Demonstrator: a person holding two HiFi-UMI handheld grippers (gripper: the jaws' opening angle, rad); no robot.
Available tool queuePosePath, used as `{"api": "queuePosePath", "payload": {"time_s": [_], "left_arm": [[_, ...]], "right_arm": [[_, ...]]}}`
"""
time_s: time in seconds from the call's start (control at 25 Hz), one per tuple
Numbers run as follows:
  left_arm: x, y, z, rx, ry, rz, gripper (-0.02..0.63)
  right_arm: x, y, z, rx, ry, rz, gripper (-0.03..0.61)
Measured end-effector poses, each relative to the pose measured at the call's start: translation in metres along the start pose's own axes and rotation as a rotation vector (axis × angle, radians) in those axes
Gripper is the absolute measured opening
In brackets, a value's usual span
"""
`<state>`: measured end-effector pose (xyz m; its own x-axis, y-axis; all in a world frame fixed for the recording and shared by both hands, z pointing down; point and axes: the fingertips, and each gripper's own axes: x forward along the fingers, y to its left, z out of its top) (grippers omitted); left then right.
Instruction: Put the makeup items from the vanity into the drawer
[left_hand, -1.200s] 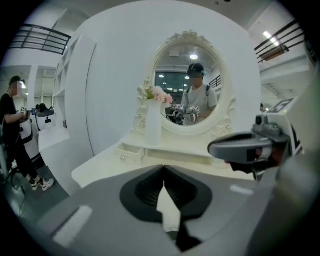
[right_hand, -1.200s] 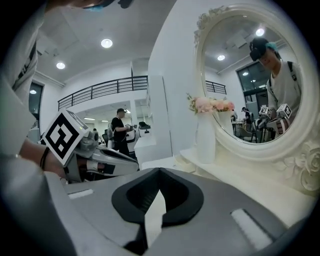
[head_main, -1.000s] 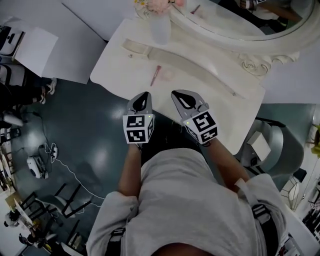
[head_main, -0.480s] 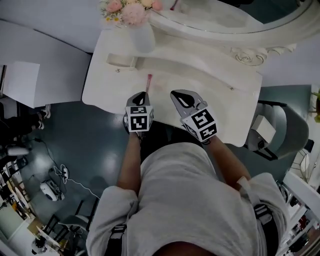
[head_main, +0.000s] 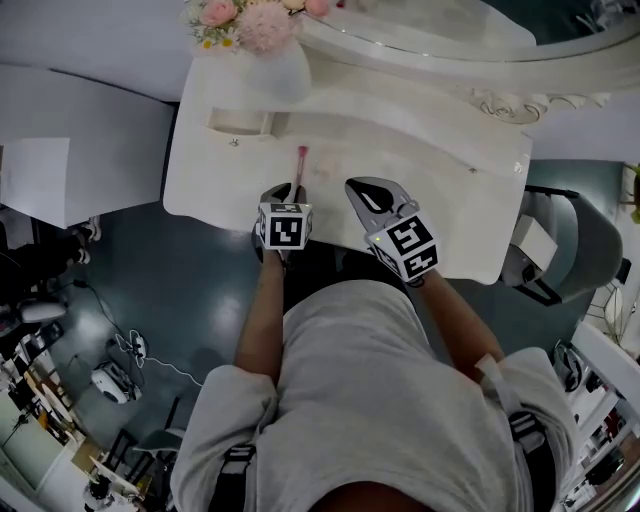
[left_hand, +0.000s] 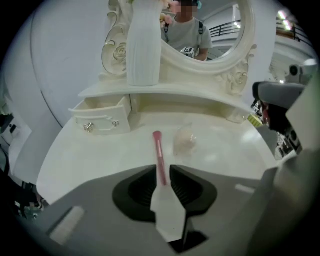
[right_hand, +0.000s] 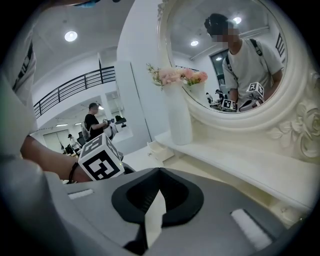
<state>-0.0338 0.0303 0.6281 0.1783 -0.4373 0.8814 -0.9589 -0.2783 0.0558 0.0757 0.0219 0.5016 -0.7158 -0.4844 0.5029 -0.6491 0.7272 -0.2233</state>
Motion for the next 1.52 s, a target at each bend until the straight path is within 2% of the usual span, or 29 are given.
{"api": "queuePosePath", "payload": {"time_s": [0.12, 0.72, 1.0, 1.08, 1.52], "left_arm": [[0.011, -0.001, -0.005, 0.015, 0.039, -0.018, 0.106], [0.026, -0.002, -0.008, 0.112, 0.15, -0.054, 0.103], [0.028, 0.006, -0.01, 0.144, 0.225, -0.129, 0.038], [0.029, 0.006, -0.011, 0.154, 0.244, -0.163, 0.037], [0.025, 0.012, -0.004, 0.373, 0.223, -0.216, 0.037]], "right_arm": [[-0.001, -0.004, -0.001, 0.011, 0.002, -0.022, -0.002], [-0.009, -0.019, -0.004, 0.058, 0.0, -0.102, -0.002], [-0.008, -0.022, -0.001, 0.042, 0.015, -0.118, -0.002], [-0.007, -0.021, 0.0, 0.04, 0.02, -0.123, -0.002], [0.012, -0.015, 0.006, 0.036, 0.042, -0.142, -0.002]]}}
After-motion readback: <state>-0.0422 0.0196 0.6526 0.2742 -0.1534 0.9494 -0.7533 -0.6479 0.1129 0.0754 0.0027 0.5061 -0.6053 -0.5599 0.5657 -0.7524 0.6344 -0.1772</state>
